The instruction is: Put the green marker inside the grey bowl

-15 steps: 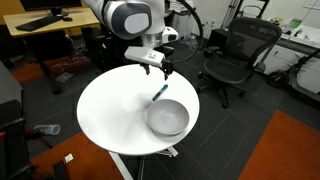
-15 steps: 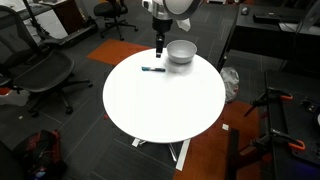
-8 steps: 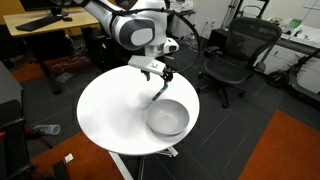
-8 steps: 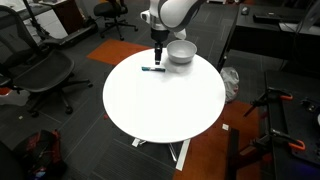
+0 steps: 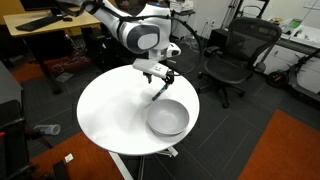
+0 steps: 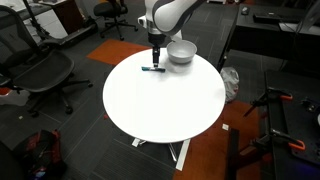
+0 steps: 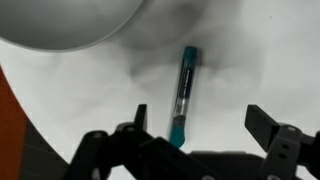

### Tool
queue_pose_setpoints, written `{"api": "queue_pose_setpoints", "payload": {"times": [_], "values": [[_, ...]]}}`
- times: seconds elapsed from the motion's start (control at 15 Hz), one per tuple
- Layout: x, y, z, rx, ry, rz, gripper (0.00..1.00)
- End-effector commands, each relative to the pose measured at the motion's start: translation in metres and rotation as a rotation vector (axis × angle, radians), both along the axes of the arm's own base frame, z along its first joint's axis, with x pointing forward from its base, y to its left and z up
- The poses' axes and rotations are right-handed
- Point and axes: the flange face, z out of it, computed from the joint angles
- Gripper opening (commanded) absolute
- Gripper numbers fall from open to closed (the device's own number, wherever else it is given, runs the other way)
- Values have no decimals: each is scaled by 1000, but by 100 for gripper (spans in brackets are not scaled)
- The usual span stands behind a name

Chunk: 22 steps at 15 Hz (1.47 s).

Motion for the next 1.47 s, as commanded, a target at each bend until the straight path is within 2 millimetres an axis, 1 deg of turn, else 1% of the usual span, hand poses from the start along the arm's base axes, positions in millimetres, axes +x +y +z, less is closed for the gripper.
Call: {"api": "queue_pose_setpoints", "payload": {"times": [0.0, 0.2, 0.6, 0.8, 1.4], "values": [[12, 1, -7, -2, 38, 7, 100], [16, 2, -16, 2, 59, 6, 100], [20, 10, -33, 5, 83, 9, 100], [21, 12, -39, 7, 91, 11, 100], [28, 8, -43, 15, 98, -5, 100]]}}
